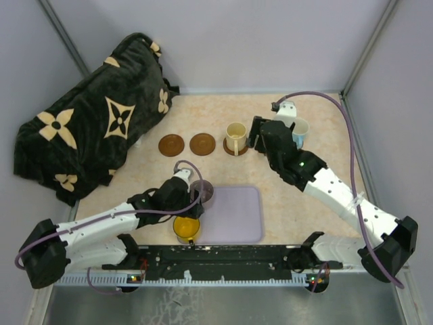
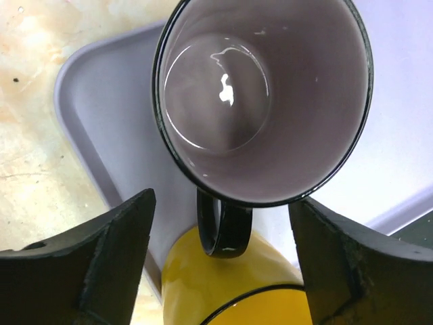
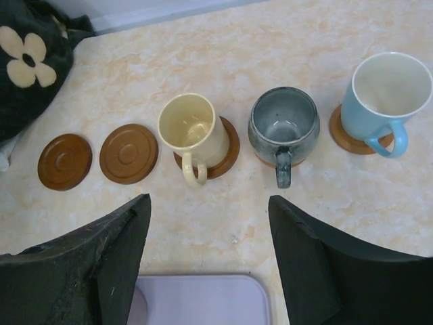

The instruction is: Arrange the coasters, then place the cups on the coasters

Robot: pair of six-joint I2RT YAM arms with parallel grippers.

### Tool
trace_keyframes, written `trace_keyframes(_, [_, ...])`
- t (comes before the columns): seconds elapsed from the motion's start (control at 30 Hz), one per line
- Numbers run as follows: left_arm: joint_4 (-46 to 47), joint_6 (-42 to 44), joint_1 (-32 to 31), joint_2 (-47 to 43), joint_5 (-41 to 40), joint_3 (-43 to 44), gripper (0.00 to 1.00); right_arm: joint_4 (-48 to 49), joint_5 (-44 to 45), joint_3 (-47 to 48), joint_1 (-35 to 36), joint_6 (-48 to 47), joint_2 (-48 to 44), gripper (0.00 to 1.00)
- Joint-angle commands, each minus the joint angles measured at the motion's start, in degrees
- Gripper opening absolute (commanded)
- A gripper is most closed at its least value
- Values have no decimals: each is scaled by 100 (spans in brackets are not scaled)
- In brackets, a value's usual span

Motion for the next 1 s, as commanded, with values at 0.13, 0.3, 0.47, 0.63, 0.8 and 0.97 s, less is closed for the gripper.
trace_keyframes(0.13, [262, 28, -40, 482, 57, 198, 55, 9, 78, -242, 175, 273, -394, 71])
trace_keyframes(0.3, [326, 67, -38, 592, 47, 265, 16, -76, 91, -449, 270, 412, -530, 71])
trace_keyframes(0.47, [253, 164, -43, 575, -70, 445, 8, -176, 83, -701, 333, 613, -661, 71])
trace_keyframes(0.63, [7, 196, -118, 529, -417, 716, 8, -293, 123, -1097, 381, 719, -839, 69])
trace_keyframes(0.8, [-120, 307, -147, 427, -797, 1054, 4, -528, 112, -1628, 381, 992, -1051, 66])
trace_keyframes(0.97, [-127, 510, -147, 583, -1180, 1518, 1, -721, 38, -2243, 391, 1377, -1382, 62])
